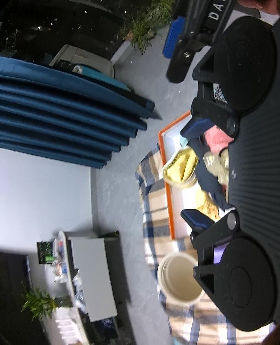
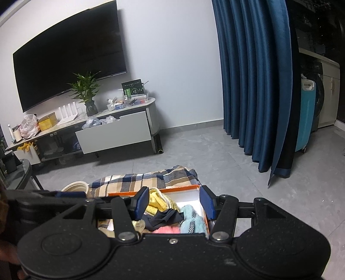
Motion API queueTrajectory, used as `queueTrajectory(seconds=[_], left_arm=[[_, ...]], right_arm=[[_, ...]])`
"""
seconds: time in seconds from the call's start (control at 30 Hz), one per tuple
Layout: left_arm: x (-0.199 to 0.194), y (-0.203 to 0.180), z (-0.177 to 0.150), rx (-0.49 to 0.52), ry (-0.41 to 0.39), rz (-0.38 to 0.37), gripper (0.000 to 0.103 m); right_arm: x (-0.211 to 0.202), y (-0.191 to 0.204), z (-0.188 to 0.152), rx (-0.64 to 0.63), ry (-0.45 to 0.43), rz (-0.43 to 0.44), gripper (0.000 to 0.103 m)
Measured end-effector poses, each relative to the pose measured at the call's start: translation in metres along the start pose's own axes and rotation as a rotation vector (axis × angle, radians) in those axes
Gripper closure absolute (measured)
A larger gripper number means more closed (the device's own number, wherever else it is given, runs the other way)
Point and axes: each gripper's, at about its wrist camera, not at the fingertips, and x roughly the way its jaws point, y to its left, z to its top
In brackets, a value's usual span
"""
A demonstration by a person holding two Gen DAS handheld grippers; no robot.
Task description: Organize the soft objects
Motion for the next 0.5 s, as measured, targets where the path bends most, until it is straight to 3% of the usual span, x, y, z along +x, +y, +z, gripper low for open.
queueTrajectory(seconds=[0.13,0.27,0.5], left_arm=[[-0.014,0.002,-0.003,-0.004,0.001,0.061,0.009],[-0.029,-0.001,-0.013,-0.023,0.007,0.102,0.000],[-0.057,-0.017,-0.033,-0.030,0.012,0.155,0.000]], right_arm=[[-0.011,0.006,-0.006,-0.025,0.002,0.016,0.037],[-0.023,0.008,-0.013,-0.041,0.012,0.027,0.034],[-0.053,0.005,-0.032,-0.047,0.031,0.035,0.031]])
